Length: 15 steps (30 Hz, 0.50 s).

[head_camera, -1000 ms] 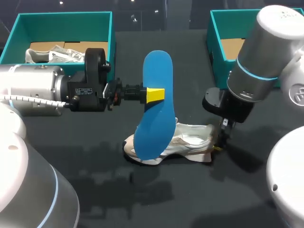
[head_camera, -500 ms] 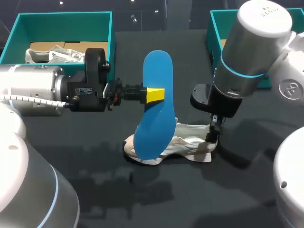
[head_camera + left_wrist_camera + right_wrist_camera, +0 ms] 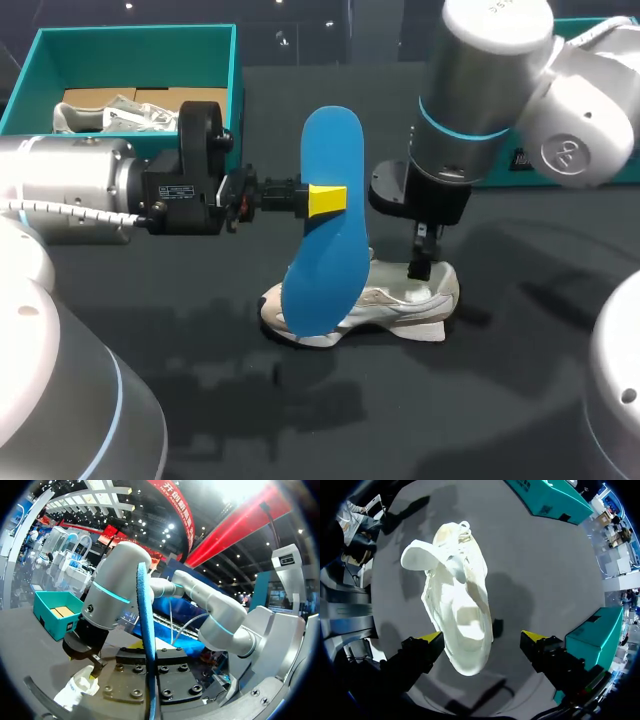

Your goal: Take the shoe out of the shoebox, open the shoe tongue, remove and reinsert the insole, then place the shoe into the shoebox

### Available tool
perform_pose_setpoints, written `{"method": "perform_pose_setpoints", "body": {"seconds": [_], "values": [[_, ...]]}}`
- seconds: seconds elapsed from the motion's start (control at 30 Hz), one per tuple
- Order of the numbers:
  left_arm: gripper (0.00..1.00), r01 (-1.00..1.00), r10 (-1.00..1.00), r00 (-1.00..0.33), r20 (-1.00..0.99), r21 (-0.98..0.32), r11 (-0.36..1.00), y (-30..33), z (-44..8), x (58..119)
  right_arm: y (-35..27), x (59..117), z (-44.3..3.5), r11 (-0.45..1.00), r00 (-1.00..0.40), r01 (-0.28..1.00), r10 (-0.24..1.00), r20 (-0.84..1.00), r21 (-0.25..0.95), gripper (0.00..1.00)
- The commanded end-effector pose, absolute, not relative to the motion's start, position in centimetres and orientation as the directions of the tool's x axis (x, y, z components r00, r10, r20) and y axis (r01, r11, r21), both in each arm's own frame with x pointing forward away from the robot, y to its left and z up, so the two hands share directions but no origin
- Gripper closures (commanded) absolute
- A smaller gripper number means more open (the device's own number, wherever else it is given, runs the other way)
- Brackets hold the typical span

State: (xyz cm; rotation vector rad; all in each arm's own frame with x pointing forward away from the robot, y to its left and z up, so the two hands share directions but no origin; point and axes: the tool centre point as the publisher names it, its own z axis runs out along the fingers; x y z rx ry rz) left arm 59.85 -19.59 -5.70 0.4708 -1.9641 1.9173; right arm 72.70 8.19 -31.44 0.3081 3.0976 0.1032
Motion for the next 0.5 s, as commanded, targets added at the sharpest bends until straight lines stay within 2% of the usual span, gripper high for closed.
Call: {"method": "perform_pose_setpoints", "body": {"seconds": [0.03, 0.1, 0.23, 0.5], "values": [[1.0, -0.471, 0.007, -0.882, 0.471, -0.882, 0.023, -19.7, -5.8, 59.7, 9.4, 73.4, -33.1, 0.981, -0.981, 0.192, 0.193, -0.013, 0.036, 0.0], [1.0, -0.471, 0.007, -0.882, 0.471, -0.882, 0.023, -19.7, -5.8, 59.7, 9.5, 73.5, -33.6, 0.981, -0.981, 0.192, 0.192, -0.009, 0.033, 0.06], [1.0, -0.471, 0.007, -0.882, 0.471, -0.882, 0.023, -19.7, -5.8, 59.7, 9.6, 73.6, -34.6, 0.98, -0.981, 0.193, 0.193, 0.001, 0.037, 0.05], [1.0, -0.471, 0.007, -0.882, 0.471, -0.882, 0.023, -19.7, -5.8, 59.7, 10.7, 73.9, -35.9, 0.986, -0.987, 0.163, 0.163, -0.004, 0.037, 0.1]]}}
